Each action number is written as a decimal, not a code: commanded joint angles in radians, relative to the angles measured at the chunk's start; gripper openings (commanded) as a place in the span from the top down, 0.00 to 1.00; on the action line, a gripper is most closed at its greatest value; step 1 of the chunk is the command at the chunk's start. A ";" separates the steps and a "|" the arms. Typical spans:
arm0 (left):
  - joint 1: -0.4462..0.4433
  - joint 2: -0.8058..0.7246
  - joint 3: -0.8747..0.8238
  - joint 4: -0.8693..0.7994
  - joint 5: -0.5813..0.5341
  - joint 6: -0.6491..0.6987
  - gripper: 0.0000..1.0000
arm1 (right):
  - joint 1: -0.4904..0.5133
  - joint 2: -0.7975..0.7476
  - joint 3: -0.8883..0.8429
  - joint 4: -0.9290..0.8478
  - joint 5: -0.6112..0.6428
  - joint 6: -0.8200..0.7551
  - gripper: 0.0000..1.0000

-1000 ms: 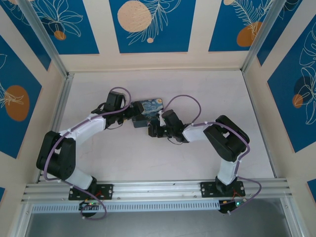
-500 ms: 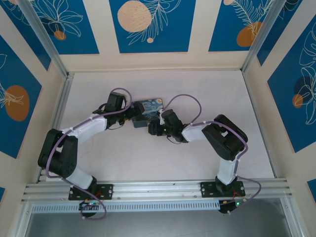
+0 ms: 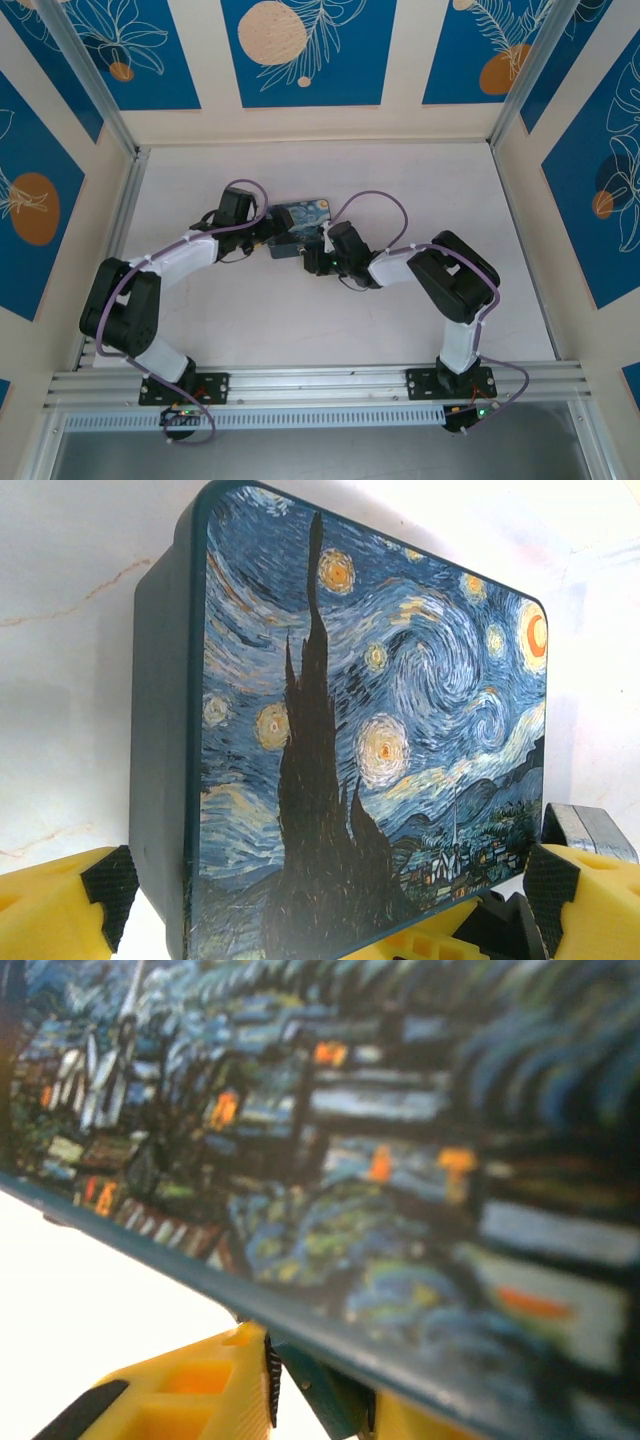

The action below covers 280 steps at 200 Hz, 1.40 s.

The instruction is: Unlock the padlock with the key

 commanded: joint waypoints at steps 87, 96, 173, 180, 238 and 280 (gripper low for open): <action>0.003 -0.012 -0.021 0.004 -0.029 0.011 0.00 | -0.042 -0.068 -0.104 0.001 0.000 0.038 1.00; -0.002 -0.014 -0.020 -0.006 -0.044 0.018 0.00 | -0.052 -0.078 -0.116 0.007 -0.009 0.051 1.00; -0.105 0.031 0.072 -0.167 -0.237 0.139 0.00 | -0.090 -0.103 -0.149 0.045 -0.070 0.163 1.00; -0.116 0.037 0.078 -0.176 -0.249 0.147 0.00 | -0.090 -0.105 -0.149 0.047 -0.073 0.173 1.00; -0.169 0.068 0.061 -0.205 -0.308 0.151 0.00 | -0.094 -0.113 -0.142 0.058 -0.090 0.237 1.00; -0.180 0.089 0.051 -0.212 -0.324 0.150 0.00 | -0.106 -0.114 -0.142 0.077 -0.102 0.308 1.00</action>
